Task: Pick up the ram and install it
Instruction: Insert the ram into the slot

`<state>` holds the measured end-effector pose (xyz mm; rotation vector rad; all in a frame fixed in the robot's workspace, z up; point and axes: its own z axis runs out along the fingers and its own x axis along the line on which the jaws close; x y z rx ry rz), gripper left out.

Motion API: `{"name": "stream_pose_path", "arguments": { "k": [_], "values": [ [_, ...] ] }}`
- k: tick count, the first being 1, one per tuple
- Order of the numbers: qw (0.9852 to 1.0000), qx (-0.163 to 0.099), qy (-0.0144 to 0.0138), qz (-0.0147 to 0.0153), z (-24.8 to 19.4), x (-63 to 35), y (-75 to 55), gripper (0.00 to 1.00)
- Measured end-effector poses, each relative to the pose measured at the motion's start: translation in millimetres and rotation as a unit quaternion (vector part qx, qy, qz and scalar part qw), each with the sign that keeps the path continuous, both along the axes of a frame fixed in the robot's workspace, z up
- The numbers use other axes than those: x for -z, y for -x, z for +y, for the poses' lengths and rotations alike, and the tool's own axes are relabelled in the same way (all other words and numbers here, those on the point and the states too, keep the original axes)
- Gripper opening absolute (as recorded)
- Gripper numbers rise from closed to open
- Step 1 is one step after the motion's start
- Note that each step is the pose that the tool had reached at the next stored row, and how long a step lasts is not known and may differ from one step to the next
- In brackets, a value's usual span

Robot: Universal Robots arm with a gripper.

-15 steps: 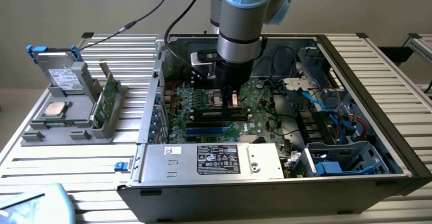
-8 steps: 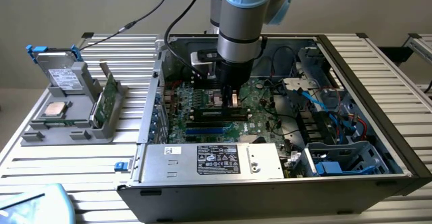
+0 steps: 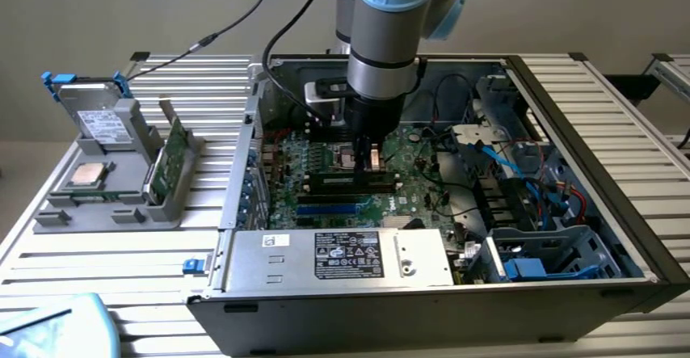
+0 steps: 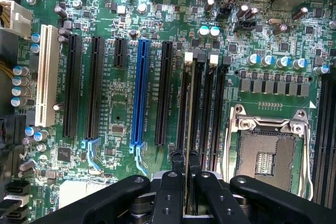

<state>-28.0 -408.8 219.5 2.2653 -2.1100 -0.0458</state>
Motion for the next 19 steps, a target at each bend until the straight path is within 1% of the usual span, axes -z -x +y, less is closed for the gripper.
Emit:
{"name": "stream_pose_path", "arguments": {
  "k": [10,19],
  "values": [
    [1.0,0.0,0.0,0.0,0.0,0.0,-1.4,0.14],
    [1.0,0.006,0.0001,0.0,0.0,0.0,-1.4,0.14]
  ]
}}
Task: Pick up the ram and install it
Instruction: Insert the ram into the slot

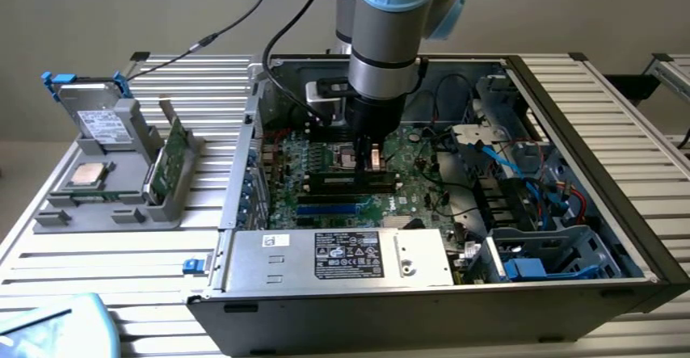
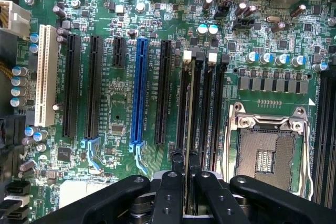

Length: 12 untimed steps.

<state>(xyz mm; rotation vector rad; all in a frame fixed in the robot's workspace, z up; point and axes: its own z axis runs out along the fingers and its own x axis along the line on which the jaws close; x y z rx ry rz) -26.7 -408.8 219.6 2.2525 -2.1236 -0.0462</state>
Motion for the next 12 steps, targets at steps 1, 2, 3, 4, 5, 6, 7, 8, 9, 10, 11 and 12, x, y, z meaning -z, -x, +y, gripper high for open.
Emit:
{"name": "stream_pose_path", "arguments": {
  "k": [1,2,3,4,5,6,7,8,9,10,11,12],
  "values": [
    [1.0,0.0,0.0,0.0,0.0,0.0,0.0,0.14],
    [1.0,0.002,0.0,0.0,0.0,0.0,0.0,0.14],
    [1.0,0.003,0.0,0.0,0.0,0.0,0.0,0.14],
    [1.0,0.004,0.0,0.0,0.0,0.0,0.0,0.14],
    [1.0,0.005,0.0,0.0,0.0,0.0,0.0,0.14],
    [1.0,0.006,0.0,0.0,0.0,0.0,0.0,0.14],
    [1.0,0.006,0.0,0.0,0.0,0.0,0.0,0.14],
    [1.0,0.006,0.0,0.0,0.0,0.0,0.0,0.14],
    [1.0,0.006,0.0,0.0,0.0,0.0,0.0,0.14],
    [1.0,0.006,0.0,0.0,0.0,0.0,0.0,0.14],
    [1.0,0.006,0.0,0.0,0.0,0.0,0.0,0.14],
    [1.0,0.006,-0.0001,0.0,0.0,0.0,0.0,0.14]
  ]
}}
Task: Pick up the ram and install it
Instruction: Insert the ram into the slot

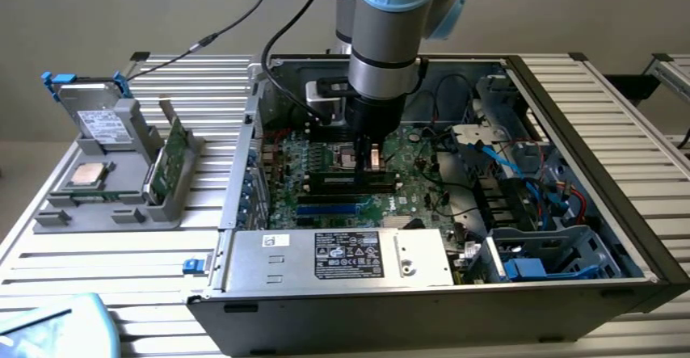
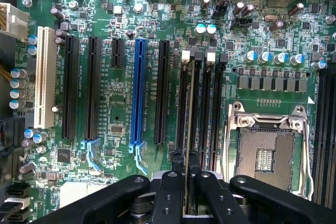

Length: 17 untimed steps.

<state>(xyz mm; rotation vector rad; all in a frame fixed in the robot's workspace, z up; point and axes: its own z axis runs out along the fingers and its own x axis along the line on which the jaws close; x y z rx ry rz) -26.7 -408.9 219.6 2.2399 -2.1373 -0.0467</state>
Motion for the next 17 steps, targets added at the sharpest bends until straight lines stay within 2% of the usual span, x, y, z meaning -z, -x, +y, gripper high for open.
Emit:
{"name": "stream_pose_path", "arguments": {
  "k": [9,17],
  "values": [
    [1.0,0.001,0.0,0.0,0.8,-0.4,0.0,0.14],
    [1.0,0.001,0.0,0.0,-1.2,-0.5,0.0,0.14]
  ]
}}
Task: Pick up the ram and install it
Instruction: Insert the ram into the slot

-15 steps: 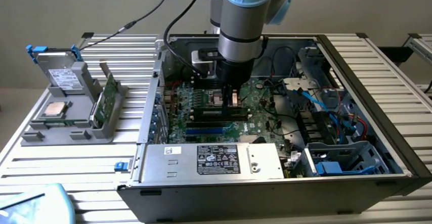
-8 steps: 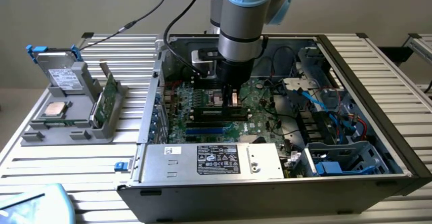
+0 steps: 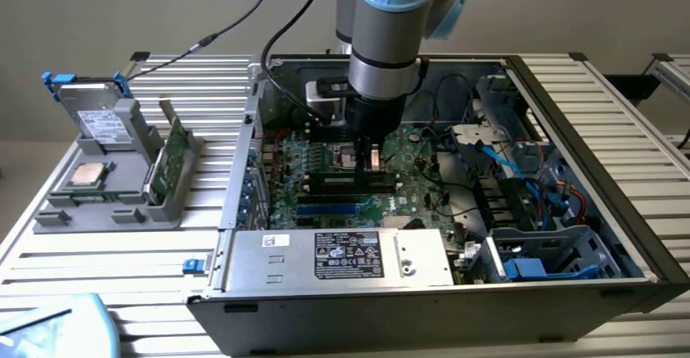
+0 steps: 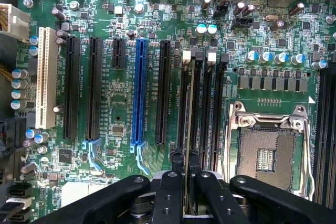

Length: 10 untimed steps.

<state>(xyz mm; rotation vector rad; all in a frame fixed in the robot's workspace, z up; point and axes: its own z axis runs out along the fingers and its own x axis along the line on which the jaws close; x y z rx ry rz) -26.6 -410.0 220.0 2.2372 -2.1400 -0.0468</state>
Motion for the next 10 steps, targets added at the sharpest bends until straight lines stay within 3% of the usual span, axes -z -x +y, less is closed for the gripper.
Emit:
{"name": "stream_pose_path", "arguments": {
  "k": [10],
  "values": [
    [1.0,0.0,0.0,0.0,-0.3,0.0,0.0,0.14]
  ]
}}
